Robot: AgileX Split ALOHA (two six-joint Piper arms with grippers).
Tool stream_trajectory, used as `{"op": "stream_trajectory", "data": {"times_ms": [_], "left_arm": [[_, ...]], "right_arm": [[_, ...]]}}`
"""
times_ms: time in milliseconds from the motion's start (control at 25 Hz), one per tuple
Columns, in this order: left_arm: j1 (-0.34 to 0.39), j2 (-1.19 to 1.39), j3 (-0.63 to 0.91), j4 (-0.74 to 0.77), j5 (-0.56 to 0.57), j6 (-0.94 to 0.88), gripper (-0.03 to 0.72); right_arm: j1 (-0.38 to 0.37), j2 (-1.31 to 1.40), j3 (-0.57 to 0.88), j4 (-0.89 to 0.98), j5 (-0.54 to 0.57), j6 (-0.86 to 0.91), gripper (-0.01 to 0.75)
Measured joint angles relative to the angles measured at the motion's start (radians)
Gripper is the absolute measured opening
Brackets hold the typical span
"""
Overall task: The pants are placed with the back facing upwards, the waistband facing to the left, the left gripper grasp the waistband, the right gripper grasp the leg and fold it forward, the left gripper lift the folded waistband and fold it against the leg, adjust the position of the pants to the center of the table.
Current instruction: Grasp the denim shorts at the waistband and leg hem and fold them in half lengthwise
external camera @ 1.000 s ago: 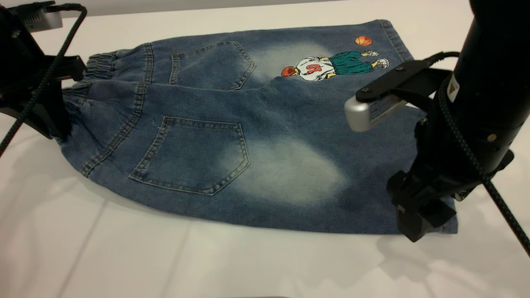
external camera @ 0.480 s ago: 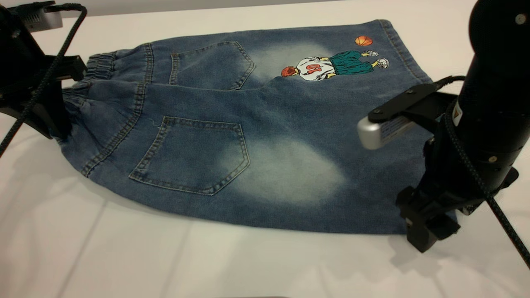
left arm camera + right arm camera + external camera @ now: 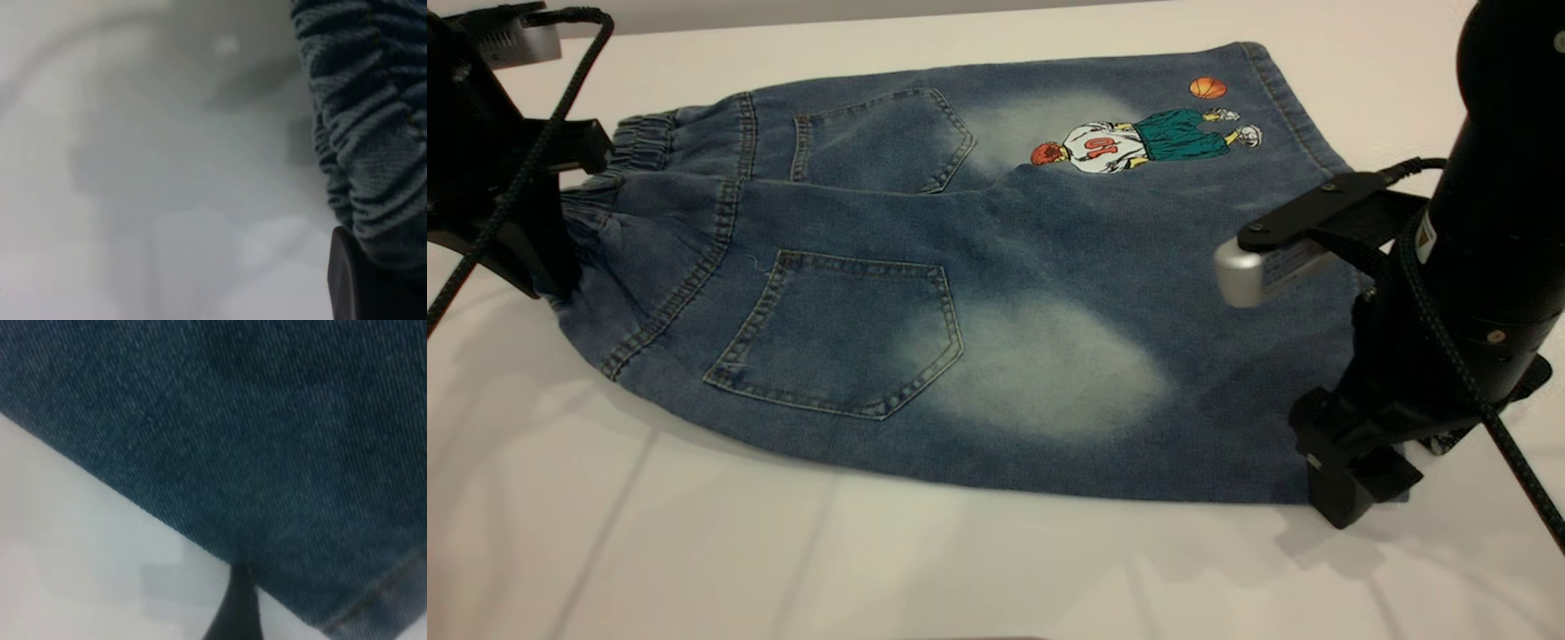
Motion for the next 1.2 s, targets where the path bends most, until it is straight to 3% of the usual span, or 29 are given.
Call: {"op": "stream_trajectory", "data": {"times_ms": [240, 480, 640, 800, 840, 1200], "left_arm": [[0.000, 0.000, 0.000, -0.007, 0.000, 0.001, 0.074], [0.000, 0.000, 0.000, -0.009, -0.003, 0.001, 0.074], [0.000, 0.000, 0.000, -0.010, -0.003, 0.001, 0.074], [0.000, 0.000, 0.000, -0.015, -0.003, 0.001, 0.074], [0.000, 0.000, 0.000, -0.016, -0.003, 0.001, 0.074], [0.000, -0.011, -0.022, -0.063, 0.000, 0.002, 0.074]], "right_arm": [[0.000, 0.003, 0.000, 0.000, -0.002, 0.000, 0.577], [0.000, 0.018, -0.002, -0.004, -0.005, 0.000, 0.518], [-0.001, 0.018, -0.002, -0.008, -0.006, 0.000, 0.374], [-0.001, 0.018, -0.003, 0.003, -0.007, 0.000, 0.099], [-0.001, 0.018, -0.003, 0.009, -0.006, 0.000, 0.063], [-0.001, -0.101, -0.056, 0.019, 0.068, 0.000, 0.036]]}}
